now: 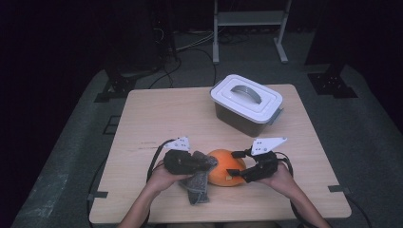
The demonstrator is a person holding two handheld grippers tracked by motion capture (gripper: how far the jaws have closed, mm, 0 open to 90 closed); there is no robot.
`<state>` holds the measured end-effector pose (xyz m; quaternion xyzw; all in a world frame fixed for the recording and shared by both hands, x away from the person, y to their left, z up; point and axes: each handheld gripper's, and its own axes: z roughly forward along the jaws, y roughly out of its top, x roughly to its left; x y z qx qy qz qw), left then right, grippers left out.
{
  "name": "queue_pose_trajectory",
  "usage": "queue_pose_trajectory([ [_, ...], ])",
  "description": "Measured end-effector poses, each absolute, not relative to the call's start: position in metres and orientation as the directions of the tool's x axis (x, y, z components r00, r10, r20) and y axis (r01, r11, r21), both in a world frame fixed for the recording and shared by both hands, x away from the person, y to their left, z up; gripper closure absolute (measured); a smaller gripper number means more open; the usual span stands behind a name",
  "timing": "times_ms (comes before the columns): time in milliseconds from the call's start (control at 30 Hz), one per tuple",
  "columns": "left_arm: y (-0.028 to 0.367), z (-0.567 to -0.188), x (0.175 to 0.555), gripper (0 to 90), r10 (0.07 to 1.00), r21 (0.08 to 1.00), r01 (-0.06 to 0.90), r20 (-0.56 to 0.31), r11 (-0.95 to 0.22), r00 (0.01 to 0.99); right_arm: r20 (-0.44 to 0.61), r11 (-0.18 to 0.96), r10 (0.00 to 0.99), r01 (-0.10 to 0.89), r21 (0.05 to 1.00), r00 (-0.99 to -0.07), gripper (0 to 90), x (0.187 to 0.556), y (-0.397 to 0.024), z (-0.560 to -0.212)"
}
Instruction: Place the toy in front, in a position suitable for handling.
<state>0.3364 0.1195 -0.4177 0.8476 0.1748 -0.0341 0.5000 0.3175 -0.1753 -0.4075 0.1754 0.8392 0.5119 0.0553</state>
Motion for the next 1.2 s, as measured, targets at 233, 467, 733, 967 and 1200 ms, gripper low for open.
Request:
queue_pose_trajectory([
  [233, 0.120, -0.419, 0.336, 78.7, 0.269, 0.827, 0.322, -0.216, -0.460, 0.939, 0.028, 0.506, 0.331, 0.202, 0.839, -0.943, 48.2, 0.319, -0.170, -0.419],
  [467, 0.123, -0.423, 0.337, 78.7, 0.297, 0.814, 0.327, -0.201, -0.480, 0.934, 0.018, 0.513, 0.311, 0.183, 0.839, -0.950, 50.2, 0.317, -0.184, -0.422],
  [733, 0.115, -0.414, 0.332, 78.6, 0.263, 0.839, 0.309, -0.207, -0.447, 0.943, 0.035, 0.526, 0.256, 0.170, 0.833, -0.966, 51.3, 0.310, -0.179, -0.424],
  [967, 0.111, -0.418, 0.329, 78.6, 0.231, 0.823, 0.299, -0.209, -0.483, 0.950, 0.052, 0.501, 0.258, 0.179, 0.847, -0.965, 37.3, 0.309, -0.181, -0.407],
  [1200, 0.109, -0.419, 0.328, 78.6, 0.217, 0.820, 0.304, -0.224, -0.485, 0.950, 0.059, 0.553, 0.291, 0.219, 0.804, -0.955, 48.7, 0.314, -0.173, -0.422],
])
